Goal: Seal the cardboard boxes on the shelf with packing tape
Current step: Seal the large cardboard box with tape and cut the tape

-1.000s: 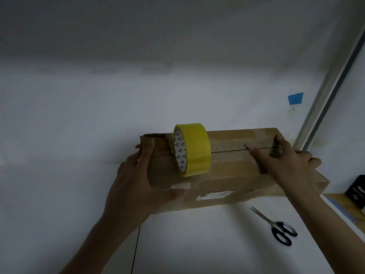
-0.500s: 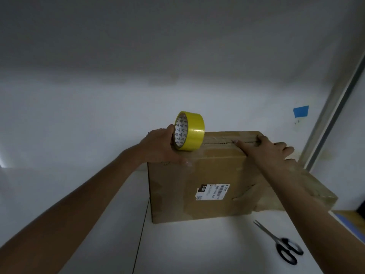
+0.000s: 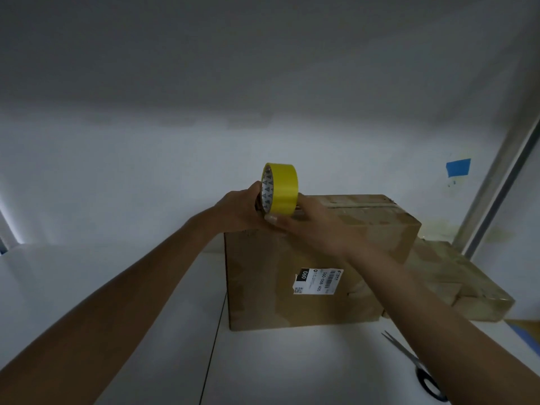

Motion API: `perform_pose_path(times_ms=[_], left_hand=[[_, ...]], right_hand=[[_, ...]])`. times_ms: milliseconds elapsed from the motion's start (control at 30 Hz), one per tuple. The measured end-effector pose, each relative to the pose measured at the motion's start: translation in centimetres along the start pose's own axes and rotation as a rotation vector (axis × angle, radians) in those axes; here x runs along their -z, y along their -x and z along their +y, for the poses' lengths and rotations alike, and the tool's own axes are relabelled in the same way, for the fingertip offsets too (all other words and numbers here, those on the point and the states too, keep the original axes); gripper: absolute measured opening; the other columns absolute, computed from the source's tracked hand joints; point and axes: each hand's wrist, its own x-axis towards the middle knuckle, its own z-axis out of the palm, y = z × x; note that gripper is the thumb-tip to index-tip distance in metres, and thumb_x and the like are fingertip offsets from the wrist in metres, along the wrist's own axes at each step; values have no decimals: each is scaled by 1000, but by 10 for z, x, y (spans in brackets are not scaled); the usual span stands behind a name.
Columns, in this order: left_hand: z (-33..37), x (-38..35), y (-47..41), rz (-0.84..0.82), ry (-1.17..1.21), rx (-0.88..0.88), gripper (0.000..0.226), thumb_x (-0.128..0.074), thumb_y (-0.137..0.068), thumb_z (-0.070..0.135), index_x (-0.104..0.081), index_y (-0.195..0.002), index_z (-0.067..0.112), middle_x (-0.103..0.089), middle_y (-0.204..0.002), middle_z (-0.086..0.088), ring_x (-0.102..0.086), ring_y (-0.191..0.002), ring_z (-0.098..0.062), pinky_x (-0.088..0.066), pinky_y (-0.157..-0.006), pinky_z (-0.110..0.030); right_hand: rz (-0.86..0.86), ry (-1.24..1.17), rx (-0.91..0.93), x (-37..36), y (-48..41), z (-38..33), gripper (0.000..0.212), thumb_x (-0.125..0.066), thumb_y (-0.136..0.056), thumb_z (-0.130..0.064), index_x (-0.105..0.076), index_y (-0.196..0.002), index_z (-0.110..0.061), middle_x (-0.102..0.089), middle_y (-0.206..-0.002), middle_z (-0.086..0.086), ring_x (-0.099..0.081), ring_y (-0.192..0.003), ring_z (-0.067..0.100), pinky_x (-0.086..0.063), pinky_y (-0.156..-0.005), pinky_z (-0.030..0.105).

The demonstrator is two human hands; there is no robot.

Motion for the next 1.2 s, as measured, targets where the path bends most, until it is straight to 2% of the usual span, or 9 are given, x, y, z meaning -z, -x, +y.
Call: perform_pose_path(times_ms=[133, 267, 367, 600, 733, 833, 967, 1067, 1200], left_hand=[[-7, -2, -8, 7, 39, 24, 95, -84, -56, 65, -40, -133, 31, -58, -107, 16, -59, -103, -13, -45, -76, -26], [-10, -1, -18, 14, 51, -16, 58, -88, -61, 53, -50, -104, 45, -62, -101, 18, -62, -97, -7, -49, -83, -30], [-11, -2, -19, 2, 97, -65, 50, -89, -69, 39, -52, -100, 47, -63, -101, 19, -62, -95, -2, -47, -81, -24], [-12, 2, -17, -82, 78, -19, 102, -80, -44, 74, -43, -132, 37, -59, -126, 16, -57, -114, -8, -47, -94, -30], [-9, 7, -19, -160, -29, -21, 92, -85, -65, 57, -38, -139, 30, -53, -130, 13, -54, -117, -12, -42, -91, -25], [-2, 15, -23, -208, -147, 0, 88, -83, -74, 47, -35, -142, 23, -48, -119, 10, -51, -109, -12, -39, -89, -24], [6, 25, -29, -333, -285, 39, 91, -82, -81, 32, -26, -149, 9, -43, -132, 0, -40, -111, -11, -33, -86, -11], [5, 26, -30, -377, -345, 82, 139, -89, -48, 62, -11, -155, 20, -37, -151, 1, -42, -131, -20, -40, -108, -36], [7, 29, -31, -355, -382, 92, 136, -87, -57, 61, 0, -157, 29, -22, -163, 6, -31, -144, -23, -41, -110, -43]], right_hand=[[107, -46, -78, -11, -9, -6, 27, -56, -94, -46, -64, -99, -21, -69, -80, -4, -63, -72, 4, -44, -69, 22], [178, -70, -96, -11, -8, -11, 32, -56, -94, -45, -66, -96, -14, -72, -81, 7, -66, -76, 17, -46, -72, 30], [196, -22, -126, -7, -8, -18, 37, -57, -93, -46, -68, -92, -10, -71, -76, 3, -62, -61, 6, -42, -62, 27], [256, -25, -269, -1, -14, -31, 59, -60, -85, -60, -70, -93, -3, -72, -90, 15, -67, -86, 27, -47, -73, 35], [276, -208, -373, 8, -12, -39, 72, -70, -74, -64, -68, -97, 4, -73, -96, 18, -71, -86, 29, -54, -89, 51], [265, -327, -411, 18, -5, -46, 62, -76, -73, -56, -67, -97, 0, -73, -93, 14, -72, -81, 26, -57, -87, 47], [187, -366, -449, 25, 10, -57, 43, -76, -78, -44, -65, -91, -5, -71, -94, 13, -71, -76, 23, -61, -74, 34], [120, -410, -483, 27, 21, -63, 46, -74, -79, -45, -68, -101, -5, -70, -89, 14, -69, -70, 22, -59, -59, 27], [78, -466, -553, 28, 29, -69, 42, -75, -78, -41, -66, -111, -15, -73, -96, 7, -71, -78, 24, -60, -71, 35]])
